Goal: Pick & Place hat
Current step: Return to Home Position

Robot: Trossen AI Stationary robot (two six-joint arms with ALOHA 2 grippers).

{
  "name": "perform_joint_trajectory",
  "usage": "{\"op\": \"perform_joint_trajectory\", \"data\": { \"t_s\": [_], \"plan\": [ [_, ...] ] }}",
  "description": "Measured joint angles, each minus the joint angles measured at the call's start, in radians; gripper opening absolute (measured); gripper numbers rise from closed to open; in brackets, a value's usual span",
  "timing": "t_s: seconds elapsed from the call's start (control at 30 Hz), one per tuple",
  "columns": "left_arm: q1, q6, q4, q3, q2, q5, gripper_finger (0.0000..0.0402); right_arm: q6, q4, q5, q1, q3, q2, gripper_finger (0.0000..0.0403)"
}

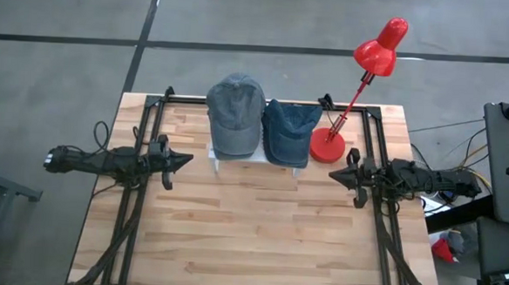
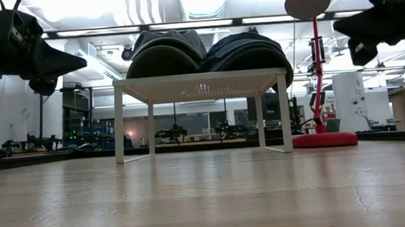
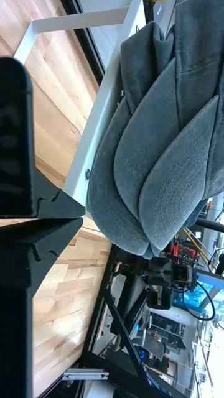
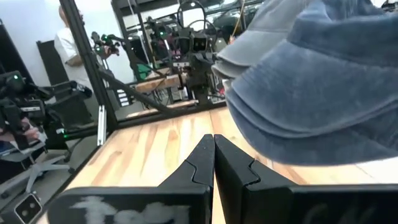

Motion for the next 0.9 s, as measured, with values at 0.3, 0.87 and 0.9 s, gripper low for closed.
{"op": "perform_joint_trajectory", "data": {
  "t_s": [0.3,0.87,0.9],
  "plan": [
    [0.000,0.000,0.000,0.000,0.002,0.000,0.0000,-0.041,-0.019,0.003,0.000,-0.022,0.005,0.0008],
    [0.000,-0.010,0.023,-0.001,0.002,0.000,0.0000,-0.075,-0.019,0.003,0.000,-0.022,0.006,0.0008],
    [0.000,-0.010,0.024,-0.001,0.002,0.000,0.0000,-0.076,-0.019,0.003,0.000,-0.022,0.006,0.0008]
  ]
}}
